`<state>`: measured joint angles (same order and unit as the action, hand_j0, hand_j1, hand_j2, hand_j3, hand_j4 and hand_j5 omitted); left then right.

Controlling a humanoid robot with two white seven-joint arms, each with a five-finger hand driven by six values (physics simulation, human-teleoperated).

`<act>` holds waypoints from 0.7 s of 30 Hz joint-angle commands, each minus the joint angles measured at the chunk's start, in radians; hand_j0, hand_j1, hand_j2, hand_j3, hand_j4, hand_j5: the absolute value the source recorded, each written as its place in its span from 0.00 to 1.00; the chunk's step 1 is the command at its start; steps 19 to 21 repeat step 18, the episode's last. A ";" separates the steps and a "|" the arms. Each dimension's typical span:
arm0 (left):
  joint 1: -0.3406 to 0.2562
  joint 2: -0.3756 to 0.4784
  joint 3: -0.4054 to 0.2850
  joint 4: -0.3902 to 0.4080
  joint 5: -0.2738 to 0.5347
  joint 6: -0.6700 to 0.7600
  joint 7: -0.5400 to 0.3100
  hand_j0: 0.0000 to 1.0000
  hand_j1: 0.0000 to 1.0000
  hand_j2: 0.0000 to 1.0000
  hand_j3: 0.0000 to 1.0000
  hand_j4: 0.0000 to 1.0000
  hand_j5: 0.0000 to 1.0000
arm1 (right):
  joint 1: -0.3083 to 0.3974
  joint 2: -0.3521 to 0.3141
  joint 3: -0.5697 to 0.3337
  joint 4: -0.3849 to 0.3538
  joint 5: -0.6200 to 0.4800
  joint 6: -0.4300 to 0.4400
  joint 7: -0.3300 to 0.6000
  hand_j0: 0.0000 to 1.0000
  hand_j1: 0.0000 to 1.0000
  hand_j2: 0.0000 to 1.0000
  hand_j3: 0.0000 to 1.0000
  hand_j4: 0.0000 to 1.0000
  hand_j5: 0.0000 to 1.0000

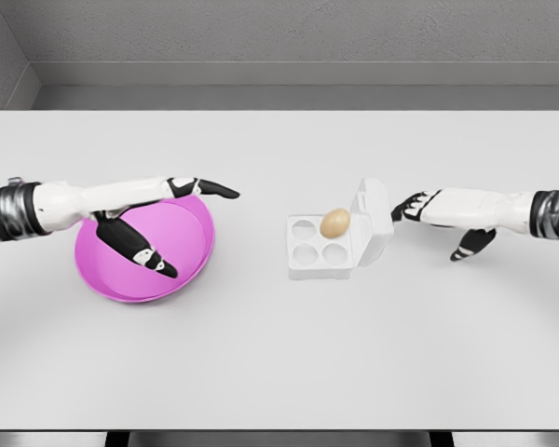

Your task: Pack egg into the box and close the box lid

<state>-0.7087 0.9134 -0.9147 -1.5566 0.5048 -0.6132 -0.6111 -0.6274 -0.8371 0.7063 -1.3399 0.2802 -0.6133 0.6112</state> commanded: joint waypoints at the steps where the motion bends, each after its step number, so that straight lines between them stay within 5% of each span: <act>1: 0.000 0.013 0.031 0.000 -0.107 0.002 0.000 1.00 1.00 1.00 1.00 1.00 1.00 | 0.000 0.007 -0.002 -0.008 -0.006 0.002 0.000 1.00 1.00 1.00 1.00 1.00 1.00; 5: 0.008 0.062 0.077 0.000 -0.236 0.002 0.000 1.00 1.00 1.00 1.00 1.00 1.00 | -0.012 0.004 -0.008 -0.068 -0.007 0.002 0.000 1.00 1.00 1.00 1.00 1.00 1.00; 14: 0.009 0.062 0.077 0.004 -0.232 0.002 0.000 1.00 1.00 1.00 1.00 1.00 1.00 | -0.035 0.004 -0.010 -0.211 -0.007 0.002 0.000 1.00 1.00 1.00 1.00 1.00 1.00; 18: 0.009 0.064 0.077 0.006 -0.233 0.002 0.000 1.00 1.00 1.00 1.00 1.00 1.00 | -0.034 -0.039 -0.122 -0.203 -0.007 0.002 0.000 1.00 1.00 1.00 1.00 1.00 1.00; 21: 0.009 0.064 0.077 0.006 -0.233 0.002 0.000 1.00 1.00 1.00 1.00 1.00 1.00 | -0.034 -0.039 -0.122 -0.203 -0.007 0.002 0.000 1.00 1.00 1.00 1.00 1.00 1.00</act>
